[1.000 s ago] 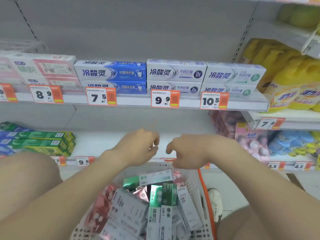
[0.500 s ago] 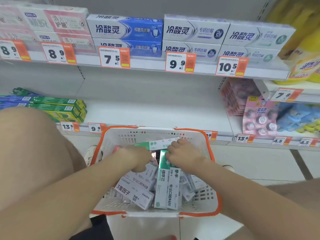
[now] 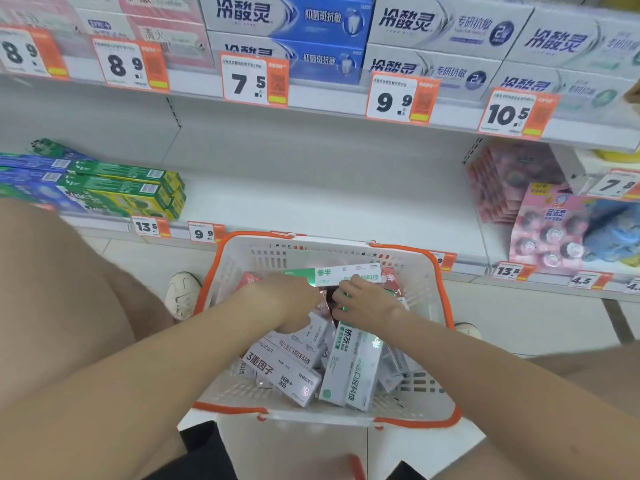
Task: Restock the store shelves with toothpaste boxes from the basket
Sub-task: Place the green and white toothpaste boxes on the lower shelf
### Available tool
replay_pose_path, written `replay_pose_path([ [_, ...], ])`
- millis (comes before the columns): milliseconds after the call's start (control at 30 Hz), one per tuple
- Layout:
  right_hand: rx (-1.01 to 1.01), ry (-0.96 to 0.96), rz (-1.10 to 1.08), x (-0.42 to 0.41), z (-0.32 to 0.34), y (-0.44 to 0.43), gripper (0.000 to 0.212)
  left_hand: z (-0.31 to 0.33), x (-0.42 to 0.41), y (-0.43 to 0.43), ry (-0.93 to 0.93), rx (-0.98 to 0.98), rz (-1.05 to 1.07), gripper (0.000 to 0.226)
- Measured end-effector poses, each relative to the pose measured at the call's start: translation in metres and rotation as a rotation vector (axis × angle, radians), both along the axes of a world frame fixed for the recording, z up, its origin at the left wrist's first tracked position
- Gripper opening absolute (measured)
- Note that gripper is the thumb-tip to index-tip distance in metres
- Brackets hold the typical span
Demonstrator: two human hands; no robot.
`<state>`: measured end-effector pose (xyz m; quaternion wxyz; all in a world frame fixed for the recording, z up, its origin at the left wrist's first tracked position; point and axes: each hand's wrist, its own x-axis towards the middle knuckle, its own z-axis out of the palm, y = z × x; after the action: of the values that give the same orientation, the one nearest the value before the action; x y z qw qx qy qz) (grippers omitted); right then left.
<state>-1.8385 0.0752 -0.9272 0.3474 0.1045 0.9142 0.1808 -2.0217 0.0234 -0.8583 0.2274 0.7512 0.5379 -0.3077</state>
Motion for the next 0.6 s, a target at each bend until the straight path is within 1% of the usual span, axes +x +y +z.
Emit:
replay_pose_path([
  [33, 0.001, -0.007, 0.018, -0.001, 0.002, 0.003, 0.055, -0.001, -0.004, -0.002, -0.002, 0.010, -0.007, 0.034],
  [100, -0.033, -0.059, 0.013, -0.001, 0.007, 0.007, 0.064, -0.004, -0.010, -0.005, -0.010, 0.012, 0.001, 0.035],
  [167, -0.079, -0.108, -0.038, -0.004, 0.013, 0.006, 0.071, -0.005, -0.015, -0.009, -0.014, 0.003, 0.006, 0.036],
  [233, -0.104, -0.087, -0.059, -0.005, 0.019, 0.003, 0.071, -0.004, -0.018, -0.012, -0.014, -0.018, 0.001, 0.038],
  [300, -0.117, -0.081, -0.082, -0.007, 0.029, 0.000, 0.079, -0.002, -0.019, -0.016, -0.042, -0.049, 0.017, 0.041],
  [367, -0.118, -0.109, -0.112, -0.009, 0.044, -0.004, 0.082, -0.002, -0.019, -0.017, -0.103, -0.084, 0.068, 0.046],
  [433, -0.114, -0.111, -0.145, -0.010, 0.060, -0.009, 0.078, 0.000, -0.019, -0.017, -0.184, -0.089, 0.118, 0.055],
  [500, -0.115, -0.096, -0.192, -0.009, 0.076, -0.010, 0.075, 0.001, -0.019, -0.015, -0.275, -0.082, 0.155, 0.064],
  [600, -0.136, -0.028, -0.281, -0.005, 0.111, -0.001, 0.082, 0.011, -0.016, -0.007, -0.445, -0.097, 0.247, 0.076],
])
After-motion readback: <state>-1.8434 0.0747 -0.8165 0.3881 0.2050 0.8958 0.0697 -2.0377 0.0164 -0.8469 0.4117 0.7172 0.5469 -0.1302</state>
